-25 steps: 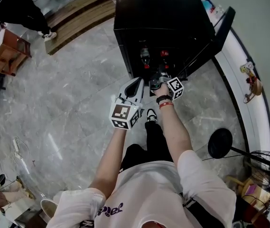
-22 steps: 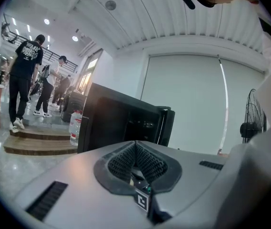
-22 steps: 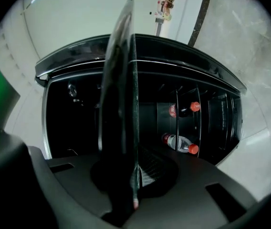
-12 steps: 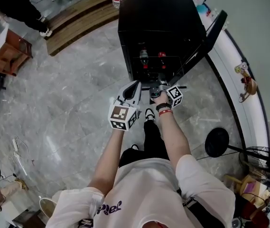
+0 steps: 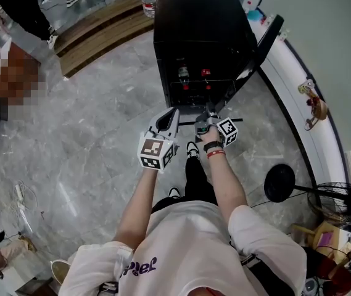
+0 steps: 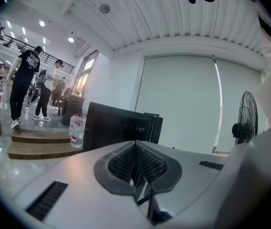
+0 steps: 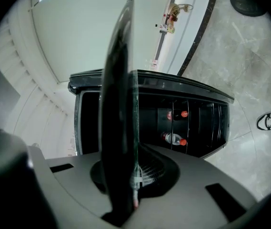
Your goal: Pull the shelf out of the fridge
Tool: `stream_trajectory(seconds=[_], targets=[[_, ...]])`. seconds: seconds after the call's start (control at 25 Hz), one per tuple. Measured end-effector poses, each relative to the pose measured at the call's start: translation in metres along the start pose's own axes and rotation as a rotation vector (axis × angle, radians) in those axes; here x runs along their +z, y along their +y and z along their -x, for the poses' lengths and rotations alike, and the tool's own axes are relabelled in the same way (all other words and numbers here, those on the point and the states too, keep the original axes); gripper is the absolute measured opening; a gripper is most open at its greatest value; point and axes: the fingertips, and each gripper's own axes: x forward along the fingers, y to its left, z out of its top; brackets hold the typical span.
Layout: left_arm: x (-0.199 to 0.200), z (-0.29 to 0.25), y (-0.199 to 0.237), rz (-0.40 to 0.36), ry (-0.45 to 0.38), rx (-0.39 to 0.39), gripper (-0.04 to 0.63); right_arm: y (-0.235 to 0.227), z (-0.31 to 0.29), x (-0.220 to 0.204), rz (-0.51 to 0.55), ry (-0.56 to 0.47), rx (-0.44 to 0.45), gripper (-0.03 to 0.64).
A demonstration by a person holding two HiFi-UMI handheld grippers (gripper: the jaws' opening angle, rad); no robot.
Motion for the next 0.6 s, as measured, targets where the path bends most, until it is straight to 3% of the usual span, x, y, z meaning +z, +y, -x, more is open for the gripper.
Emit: stream_trajectory(seconds=[0.12,0.36,0.6], targets=[[0.004,0.011,-0.006,-0.006,-0.005,-0.004,0.018,0.008,0.025,0.001,0.064,0.01,-0.014,0.025],[0.012,0.031,-0.019,-0.012,-0.008,-0.012,0.018,0.032,0.075,0.017,0.293,0.01,-0.046,0.025],[0.018,0.051,-0.027,0.0,-0.019,-0.014,0.018,0.07,0.123,0.02,0.419,-0.01,-0.01,0.025]])
